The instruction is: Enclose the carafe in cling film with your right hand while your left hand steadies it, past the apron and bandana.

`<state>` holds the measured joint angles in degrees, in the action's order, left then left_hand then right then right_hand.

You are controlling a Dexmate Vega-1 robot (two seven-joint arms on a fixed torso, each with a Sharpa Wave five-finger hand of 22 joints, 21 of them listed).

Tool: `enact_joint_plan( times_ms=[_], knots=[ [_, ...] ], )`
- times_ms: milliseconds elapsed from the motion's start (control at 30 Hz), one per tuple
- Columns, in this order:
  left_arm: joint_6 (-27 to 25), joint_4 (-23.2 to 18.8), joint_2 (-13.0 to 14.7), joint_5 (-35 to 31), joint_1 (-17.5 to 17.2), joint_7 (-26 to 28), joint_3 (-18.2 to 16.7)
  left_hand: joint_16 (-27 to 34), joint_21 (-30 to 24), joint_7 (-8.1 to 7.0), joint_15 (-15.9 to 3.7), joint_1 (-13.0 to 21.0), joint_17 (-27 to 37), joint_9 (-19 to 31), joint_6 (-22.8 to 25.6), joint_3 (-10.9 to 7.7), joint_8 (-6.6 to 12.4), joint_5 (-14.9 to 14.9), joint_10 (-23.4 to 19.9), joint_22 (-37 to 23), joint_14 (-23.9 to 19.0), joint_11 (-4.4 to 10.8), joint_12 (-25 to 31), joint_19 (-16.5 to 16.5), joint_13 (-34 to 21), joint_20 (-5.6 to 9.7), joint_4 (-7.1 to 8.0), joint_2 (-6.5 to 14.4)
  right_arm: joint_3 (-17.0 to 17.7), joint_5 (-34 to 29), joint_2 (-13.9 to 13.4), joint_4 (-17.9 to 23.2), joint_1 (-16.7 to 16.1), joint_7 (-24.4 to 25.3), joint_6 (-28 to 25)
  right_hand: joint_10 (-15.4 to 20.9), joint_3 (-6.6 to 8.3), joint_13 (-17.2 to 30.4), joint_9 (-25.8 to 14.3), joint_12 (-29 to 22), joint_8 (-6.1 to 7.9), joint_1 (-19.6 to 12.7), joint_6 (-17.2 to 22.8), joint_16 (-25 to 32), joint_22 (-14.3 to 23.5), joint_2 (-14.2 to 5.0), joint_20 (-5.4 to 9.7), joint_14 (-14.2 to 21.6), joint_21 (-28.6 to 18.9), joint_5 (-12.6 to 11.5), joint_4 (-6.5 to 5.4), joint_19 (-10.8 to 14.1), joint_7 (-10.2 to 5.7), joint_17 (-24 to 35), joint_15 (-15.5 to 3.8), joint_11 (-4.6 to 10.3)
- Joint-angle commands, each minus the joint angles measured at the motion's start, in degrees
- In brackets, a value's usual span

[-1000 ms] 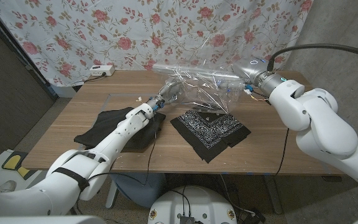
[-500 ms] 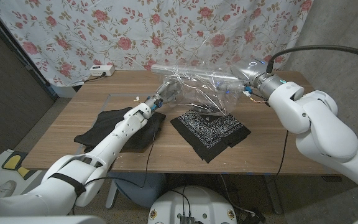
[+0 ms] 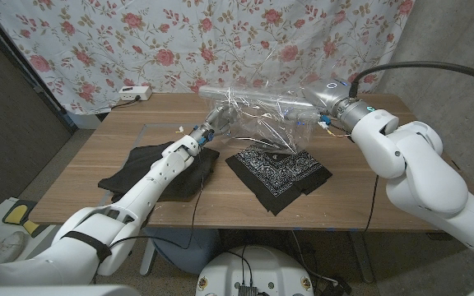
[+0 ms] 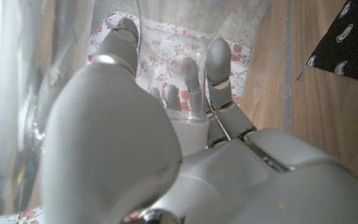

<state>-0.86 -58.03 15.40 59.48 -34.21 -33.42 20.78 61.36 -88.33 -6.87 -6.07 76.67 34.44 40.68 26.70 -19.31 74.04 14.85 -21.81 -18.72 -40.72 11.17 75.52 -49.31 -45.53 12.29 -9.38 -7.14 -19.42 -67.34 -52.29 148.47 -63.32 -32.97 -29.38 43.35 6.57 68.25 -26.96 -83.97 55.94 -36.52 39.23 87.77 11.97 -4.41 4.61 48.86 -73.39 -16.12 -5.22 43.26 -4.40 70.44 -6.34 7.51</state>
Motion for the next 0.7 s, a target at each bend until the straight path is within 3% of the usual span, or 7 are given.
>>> enact_joint_plan(
  times_ms=[33, 700],
  knots=[
    [-0.21, -2.56, 1.26, 0.77, -1.35, -0.15, -0.88, 22.07, 0.42, 0.15, -2.29, 14.67, 0.27, 0.17, 0.38, 0.12, 9.71, 0.4, -0.09, 0.11, -3.65, 0.21, 0.1, -0.01, -0.26, 0.48, -0.05, 15.02, -0.64, -2.9, 1.88, 0.5, -0.45, -1.14, 0.17, 3.5, 0.41, 2.91, -0.24, -6.18, 0.37, -4.22, 2.58, 0.31, 0.05, -4.48, 2.23, 0.61, -0.26, 0.23, -0.16, -0.04, -2.39, 0.25, -5.93, 2.89],
    [0.54, -3.67, 1.2, 0.54, -1.96, 0.72, -0.86, 22.04, 0.29, 0.06, -2.24, 14.59, 0.55, 0.18, 0.5, 0.11, 9.83, 0.41, -0.23, 0.05, -3.57, 0.26, 0.03, 0.02, -0.43, 0.47, -0.03, 15.04, 1.35, -2.16, 1.68, 0.67, -3.42, 0.43, 0.11, 3.53, 0.49, 2.91, -0.06, -6.15, 0.6, -4.26, 2.56, 0.32, -0.11, -4.45, 2.25, 0.64, -0.54, 0.27, -0.3, -0.27, -2.33, 0.26, -5.93, 2.84]
  ],
)
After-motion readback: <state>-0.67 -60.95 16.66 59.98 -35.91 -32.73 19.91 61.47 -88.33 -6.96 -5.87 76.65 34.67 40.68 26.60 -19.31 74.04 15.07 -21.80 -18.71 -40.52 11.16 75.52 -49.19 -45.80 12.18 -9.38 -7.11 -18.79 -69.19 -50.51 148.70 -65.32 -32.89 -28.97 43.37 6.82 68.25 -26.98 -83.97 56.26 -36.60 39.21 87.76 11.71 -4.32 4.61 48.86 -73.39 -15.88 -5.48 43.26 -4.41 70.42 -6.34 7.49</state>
